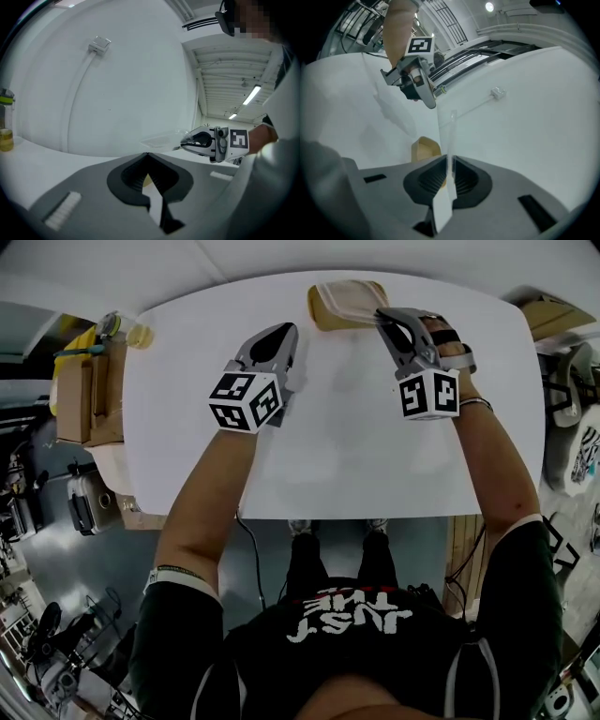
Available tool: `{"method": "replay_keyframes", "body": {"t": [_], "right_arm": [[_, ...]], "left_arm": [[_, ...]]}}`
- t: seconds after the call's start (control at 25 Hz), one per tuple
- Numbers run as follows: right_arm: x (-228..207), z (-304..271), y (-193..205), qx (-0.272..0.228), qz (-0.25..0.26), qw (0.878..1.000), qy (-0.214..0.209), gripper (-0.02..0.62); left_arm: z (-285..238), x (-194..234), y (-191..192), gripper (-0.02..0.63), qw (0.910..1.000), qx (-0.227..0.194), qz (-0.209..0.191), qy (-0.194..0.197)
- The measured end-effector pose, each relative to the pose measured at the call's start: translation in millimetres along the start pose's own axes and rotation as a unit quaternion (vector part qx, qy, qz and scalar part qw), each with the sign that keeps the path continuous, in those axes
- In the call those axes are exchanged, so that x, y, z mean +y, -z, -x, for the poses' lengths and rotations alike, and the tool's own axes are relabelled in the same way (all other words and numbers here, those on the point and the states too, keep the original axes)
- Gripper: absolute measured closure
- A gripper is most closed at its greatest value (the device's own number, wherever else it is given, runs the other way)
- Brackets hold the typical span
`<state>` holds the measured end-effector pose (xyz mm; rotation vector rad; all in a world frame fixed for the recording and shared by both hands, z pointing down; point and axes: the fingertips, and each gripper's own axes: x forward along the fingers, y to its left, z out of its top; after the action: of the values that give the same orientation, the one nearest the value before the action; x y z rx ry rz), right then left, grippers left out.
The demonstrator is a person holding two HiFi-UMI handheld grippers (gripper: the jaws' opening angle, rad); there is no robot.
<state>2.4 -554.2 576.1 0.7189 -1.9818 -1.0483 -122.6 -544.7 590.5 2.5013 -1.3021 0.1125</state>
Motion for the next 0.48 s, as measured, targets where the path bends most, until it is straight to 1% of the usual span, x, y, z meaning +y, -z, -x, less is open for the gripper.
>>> {"method": "replay_keyframes", "body": {"t": [0.16, 0.48], "right_arm": [[-25.7, 16.9, -11.2, -0.003, 0.005, 1.0, 0.016, 0.565], [-82.3, 64.1, -41.3, -0.005, 0.015, 0.999, 0.049, 0.565]], "left_arm": [[9.8, -11.8, -25.8, 0.607, 0.9999, -0.014, -0.006, -0.001], [41.2, -44.4, -93.2, 0.607, 0.9982, -0.048, -0.036, 0.004]]}}
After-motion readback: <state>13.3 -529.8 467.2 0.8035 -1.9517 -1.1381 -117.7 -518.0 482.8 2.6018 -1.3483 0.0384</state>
